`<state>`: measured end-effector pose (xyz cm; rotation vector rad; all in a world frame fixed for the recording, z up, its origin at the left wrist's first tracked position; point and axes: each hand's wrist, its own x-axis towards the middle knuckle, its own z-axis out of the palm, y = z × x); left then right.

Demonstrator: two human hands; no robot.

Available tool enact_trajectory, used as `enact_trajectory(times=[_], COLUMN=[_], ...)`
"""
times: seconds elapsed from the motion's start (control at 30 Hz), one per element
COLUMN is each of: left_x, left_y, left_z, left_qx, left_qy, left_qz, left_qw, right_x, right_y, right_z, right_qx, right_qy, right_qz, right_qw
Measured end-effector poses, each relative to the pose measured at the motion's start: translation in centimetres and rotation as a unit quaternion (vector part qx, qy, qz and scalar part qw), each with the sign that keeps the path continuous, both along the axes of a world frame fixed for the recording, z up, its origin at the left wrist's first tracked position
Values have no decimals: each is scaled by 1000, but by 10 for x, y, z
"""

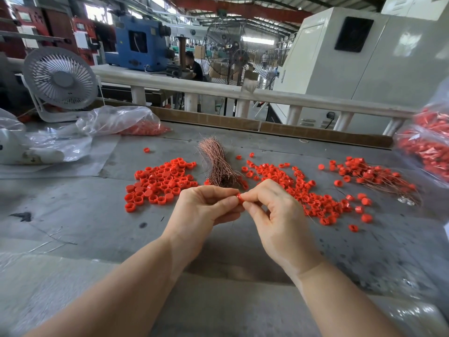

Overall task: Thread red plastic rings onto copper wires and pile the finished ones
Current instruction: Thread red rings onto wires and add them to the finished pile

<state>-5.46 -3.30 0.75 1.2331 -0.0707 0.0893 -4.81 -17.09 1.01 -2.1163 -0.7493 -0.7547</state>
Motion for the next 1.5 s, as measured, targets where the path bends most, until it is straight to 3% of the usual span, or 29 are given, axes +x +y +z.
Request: enact_trajectory(times=[0.83, 1.23, 1.5], left_x=[1, 0, 1], left_y=[1, 1, 1], left_z=[2, 1, 0], left_qx=[-16, 29, -1], left_qy=[-44, -53, -16], left_qz=[-11, 4, -15], left_qw=[999, 998, 1000], right_x=[9, 11, 9], right_y=[-2, -4, -3], right_z=[-1, -3, -3], right_qx=[100, 93, 92], right_qy=[15, 31, 55], right_qz=[33, 48, 38], right_qw=[994, 994, 994])
